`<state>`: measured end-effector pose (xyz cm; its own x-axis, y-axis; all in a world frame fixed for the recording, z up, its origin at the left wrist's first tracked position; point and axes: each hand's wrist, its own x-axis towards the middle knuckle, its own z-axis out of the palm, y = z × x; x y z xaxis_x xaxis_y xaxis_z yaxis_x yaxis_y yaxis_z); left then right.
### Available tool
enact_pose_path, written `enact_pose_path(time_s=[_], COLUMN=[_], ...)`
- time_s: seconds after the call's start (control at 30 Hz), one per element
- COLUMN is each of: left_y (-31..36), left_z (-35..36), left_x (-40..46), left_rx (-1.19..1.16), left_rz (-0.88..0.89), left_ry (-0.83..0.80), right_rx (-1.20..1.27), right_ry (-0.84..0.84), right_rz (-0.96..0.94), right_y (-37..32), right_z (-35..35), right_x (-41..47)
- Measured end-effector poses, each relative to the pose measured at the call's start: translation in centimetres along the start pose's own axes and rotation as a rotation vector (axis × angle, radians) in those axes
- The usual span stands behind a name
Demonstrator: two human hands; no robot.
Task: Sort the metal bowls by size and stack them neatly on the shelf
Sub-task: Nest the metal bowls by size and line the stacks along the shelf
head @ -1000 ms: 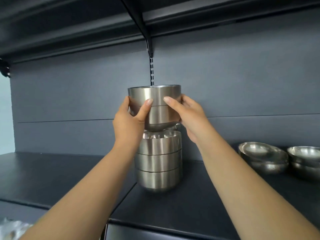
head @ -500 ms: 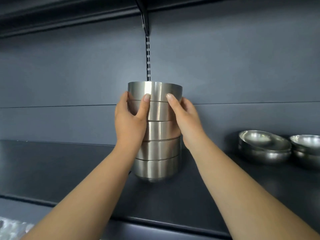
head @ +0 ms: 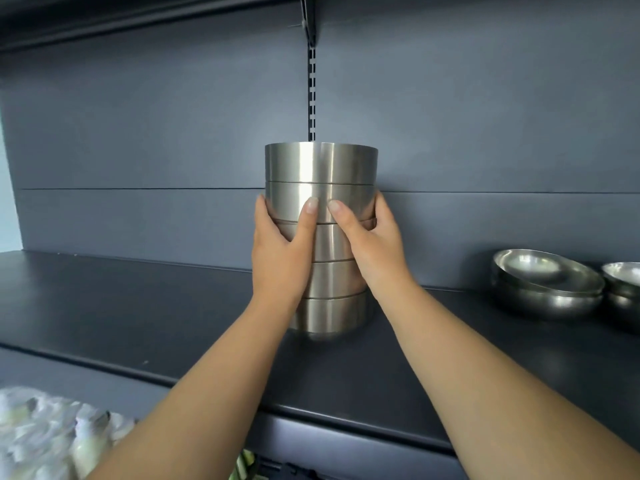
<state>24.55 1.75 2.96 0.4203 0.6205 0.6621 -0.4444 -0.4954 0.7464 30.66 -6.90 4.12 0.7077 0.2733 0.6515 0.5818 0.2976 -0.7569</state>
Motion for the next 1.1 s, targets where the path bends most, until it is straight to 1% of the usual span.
enact_pose_path(time_s=[0.23, 0.57, 0.7, 0.8, 0.87, 0.9, 0.93, 1.0, 1.03, 1.1], left_y=[0.1, -1.0, -1.0, -0.8, -0.8, -0.7, -0.5, 0.0, 0.2, 1.2], left_z=[0.0, -0.1, -0.3, -0.6, -0.8, -0.9, -0.8, 0.1, 0.9, 2.9], left_x=[-0.3, -0.3, -0.4, -1.1, -2.5, -3.6, -4.9, -7.1, -7.8, -8.9], left_rx=[0.032, 0.06, 0.069, 0.116, 0.246, 0.343, 0.423, 0.502, 0.522, 0.547], left_rz=[-0.045, -0.016, -0.026, -0.035, 0.019, 0.092, 0.195, 0.403, 0.462, 0.498], left_ry=[0.039, -0.037, -0.052, -0.046, 0.022, 0.043, 0.025, -0.082, -0.138, -0.264], right_rx=[0.007, 0.015, -0.027, -0.131, -0.19, -0.241, -0.319, -0.437, -0.476, -0.57], right_ry=[0.032, 0.007, -0.012, -0.103, -0.183, -0.211, -0.222, -0.193, -0.16, -0.099], right_rz=[-0.031, -0.044, 0.005, 0.107, 0.177, 0.203, 0.217, 0.207, 0.211, 0.222], right_y=[0.0, 0.8, 0.9, 0.6, 0.0, -0.6, -0.9, -1.5, -1.6, -1.6], right_z=[-0.1, 0.2, 0.0, -1.3, -3.3, -4.7, -6.6, -10.1, -12.0, -15.4], right_x=[0.2, -0.3, -0.8, -1.8, -2.6, -3.0, -3.3, -3.4, -3.4, -3.3])
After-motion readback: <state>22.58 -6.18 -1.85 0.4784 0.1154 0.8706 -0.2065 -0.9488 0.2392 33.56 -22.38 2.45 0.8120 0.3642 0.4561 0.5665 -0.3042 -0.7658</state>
